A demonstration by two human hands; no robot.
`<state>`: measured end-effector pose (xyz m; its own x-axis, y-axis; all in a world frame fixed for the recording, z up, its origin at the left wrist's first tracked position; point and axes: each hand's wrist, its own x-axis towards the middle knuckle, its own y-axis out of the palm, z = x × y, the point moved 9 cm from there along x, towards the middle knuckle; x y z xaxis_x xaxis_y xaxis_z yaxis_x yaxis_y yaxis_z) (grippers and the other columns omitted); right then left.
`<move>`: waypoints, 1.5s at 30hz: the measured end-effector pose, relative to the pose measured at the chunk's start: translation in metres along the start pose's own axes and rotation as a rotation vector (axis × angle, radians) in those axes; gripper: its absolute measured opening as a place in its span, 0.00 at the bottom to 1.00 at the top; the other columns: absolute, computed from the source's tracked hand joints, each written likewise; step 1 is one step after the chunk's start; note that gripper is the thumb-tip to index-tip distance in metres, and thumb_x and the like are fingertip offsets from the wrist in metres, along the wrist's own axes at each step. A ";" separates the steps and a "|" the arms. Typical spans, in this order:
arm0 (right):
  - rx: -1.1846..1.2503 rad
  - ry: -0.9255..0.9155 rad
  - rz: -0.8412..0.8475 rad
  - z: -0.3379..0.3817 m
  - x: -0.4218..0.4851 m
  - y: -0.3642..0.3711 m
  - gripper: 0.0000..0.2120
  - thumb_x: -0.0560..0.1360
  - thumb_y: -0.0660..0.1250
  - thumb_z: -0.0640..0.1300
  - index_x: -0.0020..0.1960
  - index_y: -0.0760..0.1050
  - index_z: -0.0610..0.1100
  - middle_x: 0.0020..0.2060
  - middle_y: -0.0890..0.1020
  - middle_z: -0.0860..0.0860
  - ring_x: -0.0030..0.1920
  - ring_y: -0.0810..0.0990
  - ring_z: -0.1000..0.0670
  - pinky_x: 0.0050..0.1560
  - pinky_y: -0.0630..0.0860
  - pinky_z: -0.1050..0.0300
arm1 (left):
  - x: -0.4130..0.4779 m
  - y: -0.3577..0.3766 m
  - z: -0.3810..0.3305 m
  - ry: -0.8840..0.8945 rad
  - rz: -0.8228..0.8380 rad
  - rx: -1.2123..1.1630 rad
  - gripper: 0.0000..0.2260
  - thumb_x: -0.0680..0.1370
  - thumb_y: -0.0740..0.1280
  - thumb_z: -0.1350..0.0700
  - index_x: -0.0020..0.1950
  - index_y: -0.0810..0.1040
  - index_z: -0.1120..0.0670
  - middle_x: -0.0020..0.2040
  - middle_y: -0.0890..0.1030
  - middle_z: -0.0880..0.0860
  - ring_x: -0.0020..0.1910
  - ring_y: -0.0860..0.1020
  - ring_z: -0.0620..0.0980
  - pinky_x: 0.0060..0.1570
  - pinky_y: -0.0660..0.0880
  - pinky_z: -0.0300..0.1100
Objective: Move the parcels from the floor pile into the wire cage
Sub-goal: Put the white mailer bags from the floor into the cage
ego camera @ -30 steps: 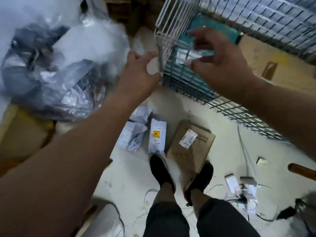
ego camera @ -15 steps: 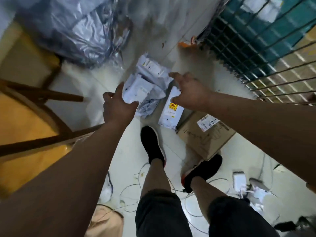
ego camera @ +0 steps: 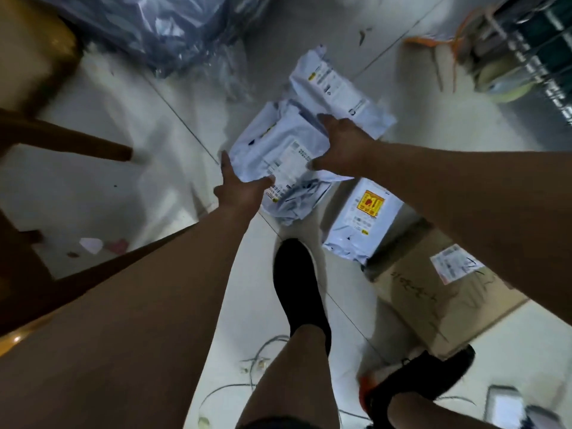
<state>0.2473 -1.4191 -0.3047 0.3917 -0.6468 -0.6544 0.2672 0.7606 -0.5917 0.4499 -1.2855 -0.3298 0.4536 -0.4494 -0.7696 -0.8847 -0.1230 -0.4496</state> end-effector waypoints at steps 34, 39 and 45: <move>-0.474 -0.128 -0.217 0.095 -0.191 -0.165 0.50 0.65 0.78 0.55 0.79 0.57 0.45 0.78 0.55 0.41 0.73 0.63 0.36 0.61 0.72 0.40 | -0.208 -0.059 -0.198 0.790 0.140 0.857 0.51 0.63 0.80 0.55 0.82 0.59 0.52 0.74 0.66 0.58 0.65 0.72 0.65 0.65 0.72 0.54; -0.479 -0.107 -0.253 0.117 -0.302 -0.262 0.53 0.63 0.79 0.59 0.78 0.58 0.44 0.75 0.65 0.42 0.72 0.64 0.39 0.68 0.70 0.41 | -0.327 -0.082 -0.292 0.917 0.174 0.978 0.52 0.63 0.81 0.55 0.82 0.59 0.50 0.74 0.66 0.56 0.67 0.72 0.62 0.64 0.74 0.52; -0.472 -0.095 -0.343 0.124 -0.422 -0.374 0.54 0.62 0.79 0.64 0.78 0.57 0.46 0.73 0.67 0.43 0.72 0.65 0.39 0.69 0.68 0.41 | -0.457 -0.092 -0.385 1.057 0.165 1.021 0.53 0.63 0.83 0.55 0.83 0.59 0.51 0.75 0.66 0.56 0.72 0.68 0.56 0.67 0.65 0.39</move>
<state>0.0916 -1.4237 0.2510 0.4353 -0.8266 -0.3566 -0.0192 0.3875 -0.9217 0.2831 -1.4092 0.2377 -0.3254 -0.8725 -0.3646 -0.2573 0.4527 -0.8537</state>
